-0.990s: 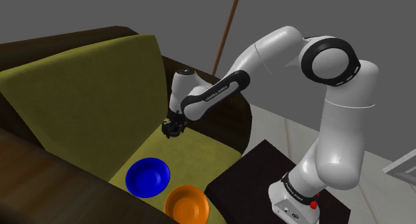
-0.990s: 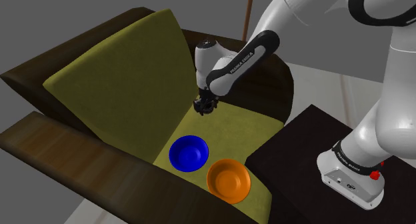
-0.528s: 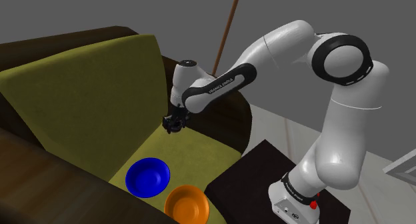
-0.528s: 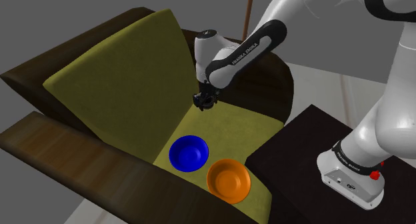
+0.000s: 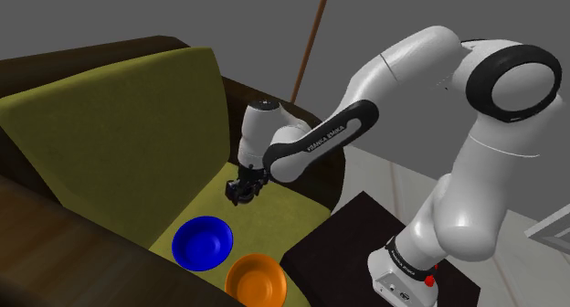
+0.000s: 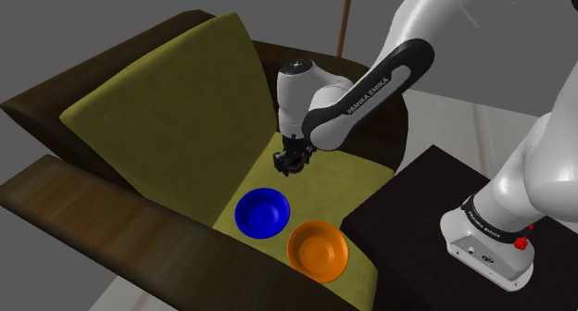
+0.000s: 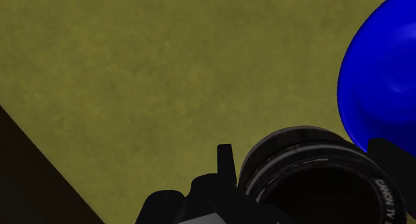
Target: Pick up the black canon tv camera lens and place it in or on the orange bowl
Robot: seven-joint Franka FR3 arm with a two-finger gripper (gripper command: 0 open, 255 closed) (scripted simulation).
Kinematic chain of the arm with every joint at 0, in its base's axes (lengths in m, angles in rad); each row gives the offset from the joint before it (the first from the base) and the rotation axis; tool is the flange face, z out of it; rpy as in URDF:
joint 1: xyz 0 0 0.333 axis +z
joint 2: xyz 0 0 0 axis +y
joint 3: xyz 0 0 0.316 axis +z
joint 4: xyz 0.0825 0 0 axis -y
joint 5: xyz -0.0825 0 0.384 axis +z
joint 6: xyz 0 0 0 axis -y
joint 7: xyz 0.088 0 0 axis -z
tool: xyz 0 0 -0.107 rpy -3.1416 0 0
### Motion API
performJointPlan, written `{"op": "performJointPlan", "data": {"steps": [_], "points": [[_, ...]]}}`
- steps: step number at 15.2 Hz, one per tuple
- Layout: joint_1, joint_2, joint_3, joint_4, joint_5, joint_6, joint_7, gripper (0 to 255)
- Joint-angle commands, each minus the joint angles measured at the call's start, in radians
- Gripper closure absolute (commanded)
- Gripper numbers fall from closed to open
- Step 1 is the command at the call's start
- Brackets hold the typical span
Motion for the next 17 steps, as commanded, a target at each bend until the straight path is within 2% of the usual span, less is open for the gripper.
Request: {"op": "performJointPlan", "data": {"steps": [1,9,17], "points": [[0.017,-0.044,0.018,-0.063,0.012,0.021,0.03,255],[0.119,-0.158,0.11,-0.229,0.059,0.078,0.19,255],[0.241,-0.228,0.227,-0.322,0.114,0.108,0.383,255]]}}
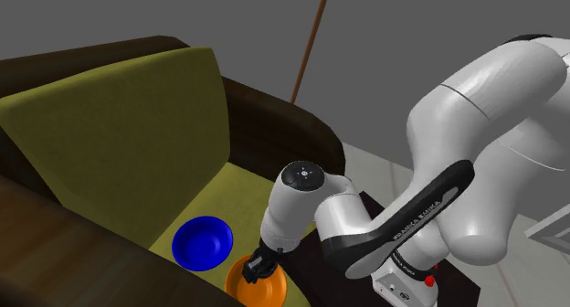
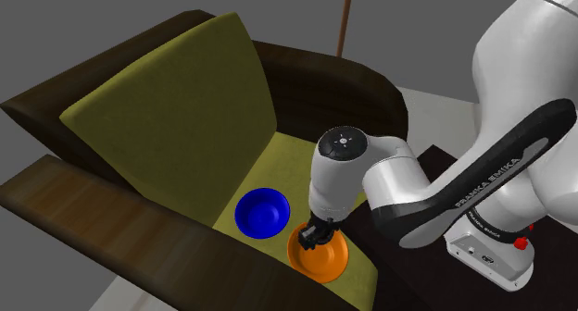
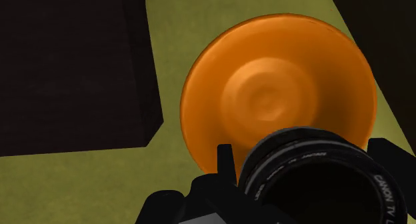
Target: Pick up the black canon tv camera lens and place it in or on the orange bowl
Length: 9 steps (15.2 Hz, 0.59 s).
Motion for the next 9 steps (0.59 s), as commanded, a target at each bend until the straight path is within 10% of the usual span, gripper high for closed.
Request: {"op": "performJointPlan", "data": {"steps": [1,9], "points": [[0.016,0.008,0.014,-0.004,-0.007,0.011,0.039,255],[0.037,0.147,-0.037,0.003,-0.167,0.126,0.153,255]]}}
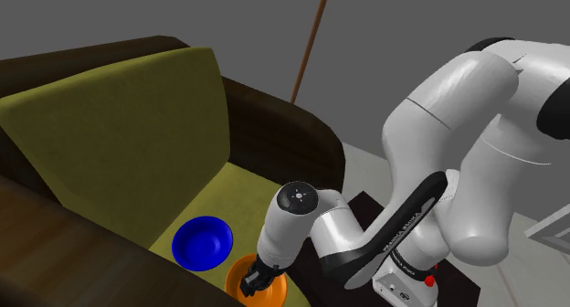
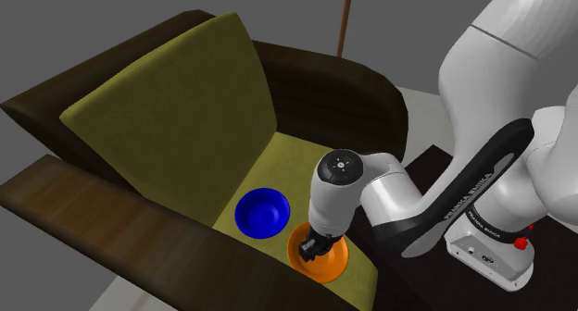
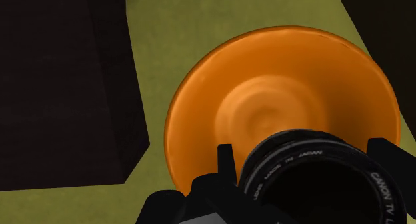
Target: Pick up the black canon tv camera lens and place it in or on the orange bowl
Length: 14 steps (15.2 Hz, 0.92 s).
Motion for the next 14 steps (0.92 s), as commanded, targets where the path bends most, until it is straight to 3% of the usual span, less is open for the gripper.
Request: {"op": "performJointPlan", "data": {"steps": [1,4,11,12,14], "points": [[0.011,0.031,-0.018,0.0,-0.04,0.028,0.029,255],[0.036,0.083,-0.057,0.009,-0.102,0.066,0.074,255],[0.038,0.083,-0.058,0.009,-0.101,0.066,0.074,255],[0.038,0.083,-0.058,0.009,-0.101,0.066,0.074,0],[0.038,0.083,-0.058,0.009,-0.101,0.066,0.074,0]]}}
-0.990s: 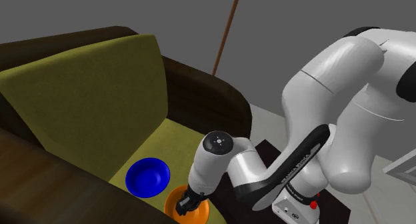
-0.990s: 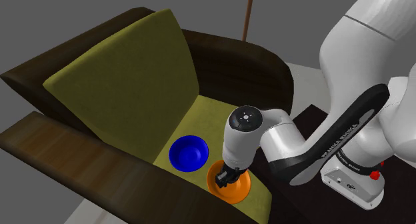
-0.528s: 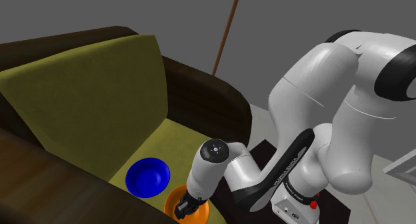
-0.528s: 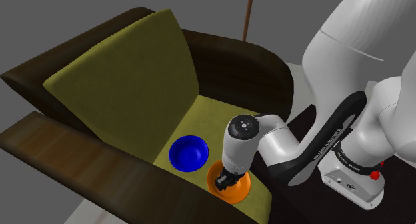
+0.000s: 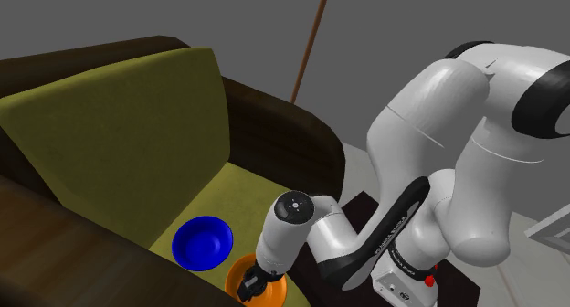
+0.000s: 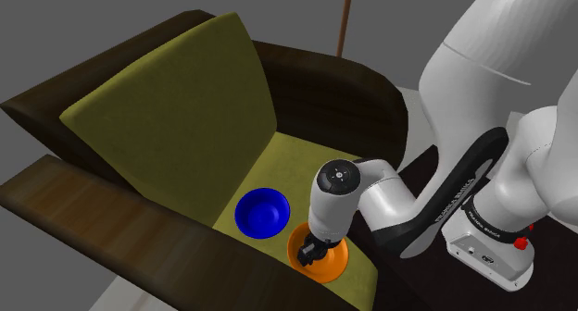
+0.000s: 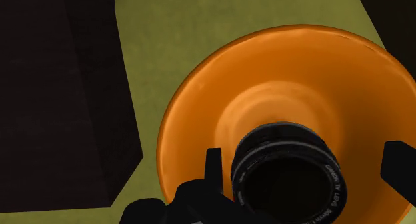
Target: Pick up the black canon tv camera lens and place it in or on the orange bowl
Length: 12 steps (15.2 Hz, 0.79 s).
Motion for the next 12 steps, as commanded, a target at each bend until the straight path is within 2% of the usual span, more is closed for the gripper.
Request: {"op": "performJointPlan", "data": {"steps": [1,3,5,7,12], "points": [[0.0,0.0,0.0,0.0,0.0,0.0,0.0,0],[0.0,0.0,0.0,0.0,0.0,0.0,0.0,0],[-0.047,-0.085,0.068,-0.011,0.1,-0.066,-0.073,0],[-0.071,-0.163,0.108,-0.015,0.191,-0.13,-0.138,0],[-0.066,-0.163,0.104,-0.015,0.192,-0.13,-0.139,0]]}}
